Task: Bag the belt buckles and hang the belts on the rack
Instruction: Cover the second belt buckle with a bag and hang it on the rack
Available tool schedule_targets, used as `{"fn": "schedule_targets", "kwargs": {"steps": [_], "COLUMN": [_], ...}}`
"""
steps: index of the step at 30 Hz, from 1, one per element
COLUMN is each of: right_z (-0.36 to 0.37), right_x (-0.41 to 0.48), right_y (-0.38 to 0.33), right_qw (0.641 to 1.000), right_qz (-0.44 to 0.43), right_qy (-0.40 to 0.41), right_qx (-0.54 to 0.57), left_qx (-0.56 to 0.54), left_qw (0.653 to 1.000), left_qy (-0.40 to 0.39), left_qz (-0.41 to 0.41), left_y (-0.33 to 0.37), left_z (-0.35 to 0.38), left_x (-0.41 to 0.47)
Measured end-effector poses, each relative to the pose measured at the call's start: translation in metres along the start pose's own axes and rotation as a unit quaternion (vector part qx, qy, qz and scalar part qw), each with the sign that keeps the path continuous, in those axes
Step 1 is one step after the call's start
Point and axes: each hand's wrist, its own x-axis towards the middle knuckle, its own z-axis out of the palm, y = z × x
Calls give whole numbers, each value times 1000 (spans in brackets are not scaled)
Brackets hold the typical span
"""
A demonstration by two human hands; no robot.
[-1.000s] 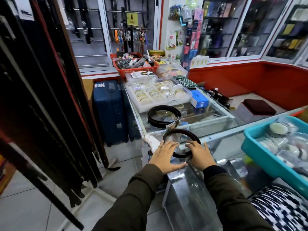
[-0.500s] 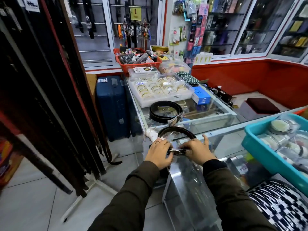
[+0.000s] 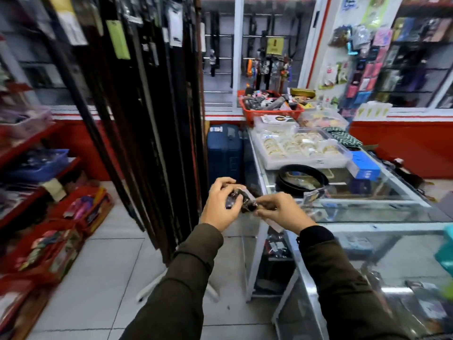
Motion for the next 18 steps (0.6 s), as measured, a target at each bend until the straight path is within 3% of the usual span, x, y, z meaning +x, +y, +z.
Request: {"fn": "schedule_targets", "kwargs": {"steps": [4,7,9,13,18], "right_z": [18,29,36,48,56], "right_x": [24,39,47,59,66], "right_y": [-28,-46,-55,-71,-94], "right_qw": [998,993,989,985,978], "right_qz": [-29,-62,-78,-77,-137], "right_qy": [4,8,8,21,72], "right_qx": [61,101,129,152,141], "left_qx": [-148,-340,-409,-360,-322], "left_qw": [976,903,866,893,910], "left_qy": [97,113,133,138,195], "left_qz": [-129,-236,-254,-233,-175], "left_y": [5,13,15,11,10], "left_z": [-34,-54,-66,-84,-109], "left_x": [0,0,-1,-3,4]}}
